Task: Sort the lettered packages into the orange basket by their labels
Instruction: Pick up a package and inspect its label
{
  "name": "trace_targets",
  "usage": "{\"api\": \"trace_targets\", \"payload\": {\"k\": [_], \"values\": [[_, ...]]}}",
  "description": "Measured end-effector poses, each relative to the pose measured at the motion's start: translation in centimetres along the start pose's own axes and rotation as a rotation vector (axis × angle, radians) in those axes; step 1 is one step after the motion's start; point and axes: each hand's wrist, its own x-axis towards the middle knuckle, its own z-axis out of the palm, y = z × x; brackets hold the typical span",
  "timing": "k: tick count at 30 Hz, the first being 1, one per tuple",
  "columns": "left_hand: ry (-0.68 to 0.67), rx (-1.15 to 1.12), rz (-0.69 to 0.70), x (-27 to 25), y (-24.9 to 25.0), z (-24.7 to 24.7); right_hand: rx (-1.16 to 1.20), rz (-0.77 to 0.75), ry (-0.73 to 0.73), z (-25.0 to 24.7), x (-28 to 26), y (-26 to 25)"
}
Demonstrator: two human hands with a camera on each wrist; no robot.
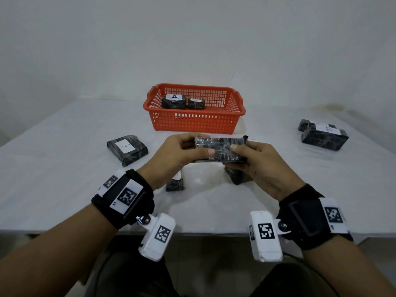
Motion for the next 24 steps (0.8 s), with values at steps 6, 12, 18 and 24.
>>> {"api": "trace_targets", "payload": {"k": [6,12,18,24], "values": [[0.044,0.055,0.02,0.1,-0.3,0.8,-0.054,-0.029,-0.004,0.0,0.1,0.2],[0.075,0.036,0.014,0.1,-0.2,1.1,-0.16,-0.099,0.017,0.4,0.1,0.5],[0.068,0.093,-0.01,0.3,0.0,0.2,0.065,-0.056,-0.068,-0.1,-0.7,-0.7],[-0.001,0.201,0.008,0.3,0.7,-0.5,-0.054,-0.113,-0.094,-1.0,-0.6,-1.2]]}}
